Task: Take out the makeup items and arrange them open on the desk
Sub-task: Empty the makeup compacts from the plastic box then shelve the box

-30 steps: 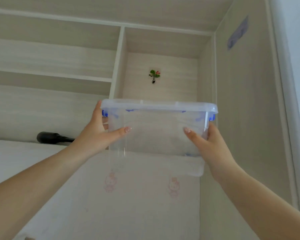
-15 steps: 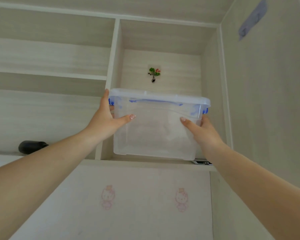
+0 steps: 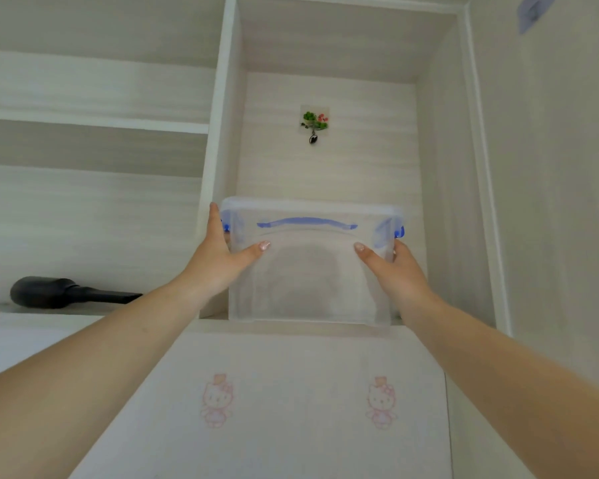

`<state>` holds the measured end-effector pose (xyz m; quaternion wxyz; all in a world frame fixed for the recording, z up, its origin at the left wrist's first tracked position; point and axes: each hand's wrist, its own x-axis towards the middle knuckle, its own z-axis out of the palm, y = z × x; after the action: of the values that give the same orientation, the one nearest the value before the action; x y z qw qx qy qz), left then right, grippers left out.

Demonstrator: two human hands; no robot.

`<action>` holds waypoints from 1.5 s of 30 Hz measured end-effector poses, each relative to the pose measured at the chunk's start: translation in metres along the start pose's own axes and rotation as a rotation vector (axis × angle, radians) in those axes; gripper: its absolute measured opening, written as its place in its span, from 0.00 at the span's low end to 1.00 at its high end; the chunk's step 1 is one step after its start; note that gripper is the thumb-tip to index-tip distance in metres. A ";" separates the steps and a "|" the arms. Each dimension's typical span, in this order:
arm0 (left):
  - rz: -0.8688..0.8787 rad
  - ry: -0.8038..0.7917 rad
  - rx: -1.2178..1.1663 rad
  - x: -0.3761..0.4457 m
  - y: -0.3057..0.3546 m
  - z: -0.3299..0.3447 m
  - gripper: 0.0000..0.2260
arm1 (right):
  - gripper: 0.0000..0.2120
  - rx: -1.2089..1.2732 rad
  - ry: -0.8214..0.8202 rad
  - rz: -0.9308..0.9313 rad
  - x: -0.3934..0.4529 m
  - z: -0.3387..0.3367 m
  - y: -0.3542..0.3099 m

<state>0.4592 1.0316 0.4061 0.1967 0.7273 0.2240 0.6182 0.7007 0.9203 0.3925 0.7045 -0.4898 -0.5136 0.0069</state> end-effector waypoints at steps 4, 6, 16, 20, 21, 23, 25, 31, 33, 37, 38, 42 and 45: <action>0.011 0.042 0.029 -0.002 -0.012 0.005 0.47 | 0.27 0.018 -0.042 -0.004 0.000 0.004 0.009; 0.056 0.087 0.063 -0.008 -0.019 0.012 0.42 | 0.25 0.030 -0.095 -0.034 -0.001 0.003 0.018; 0.062 0.139 0.203 -0.025 -0.045 0.031 0.35 | 0.35 -0.019 -0.371 -0.067 0.005 0.002 0.039; 0.034 0.133 0.233 -0.026 -0.043 0.032 0.36 | 0.34 -0.009 -0.403 -0.039 0.009 0.000 0.041; 0.030 0.133 0.233 -0.026 -0.043 0.033 0.36 | 0.33 -0.017 -0.407 -0.031 0.011 -0.001 0.041; 0.020 0.142 0.248 -0.028 -0.042 0.034 0.36 | 0.32 -0.043 -0.395 -0.015 0.012 -0.001 0.042; 0.007 0.154 0.273 -0.028 -0.041 0.035 0.36 | 0.31 -0.056 -0.385 -0.005 0.013 0.000 0.042; -0.014 0.152 0.286 -0.029 -0.040 0.035 0.35 | 0.30 -0.093 -0.334 -0.030 0.009 0.003 0.043; -0.020 0.156 0.294 -0.031 -0.039 0.035 0.35 | 0.31 -0.149 -0.225 -0.120 0.003 0.009 0.046; 0.100 0.155 0.245 -0.047 -0.035 0.034 0.35 | 0.38 -0.151 -0.001 -0.269 -0.015 0.019 0.051; 0.144 0.150 0.226 -0.055 -0.033 0.034 0.36 | 0.39 -0.163 0.020 -0.290 -0.020 0.018 0.053; 0.221 0.115 0.302 -0.089 -0.036 0.030 0.37 | 0.39 -0.282 -0.040 -0.328 -0.041 0.012 0.055; 0.202 0.095 0.307 -0.110 -0.036 0.023 0.33 | 0.38 -0.284 -0.073 -0.364 -0.057 0.005 0.048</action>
<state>0.4640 0.9985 0.2932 0.0096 0.7377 0.2502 0.6270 0.6938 0.9201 0.3179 0.5989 -0.4830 -0.6144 -0.1748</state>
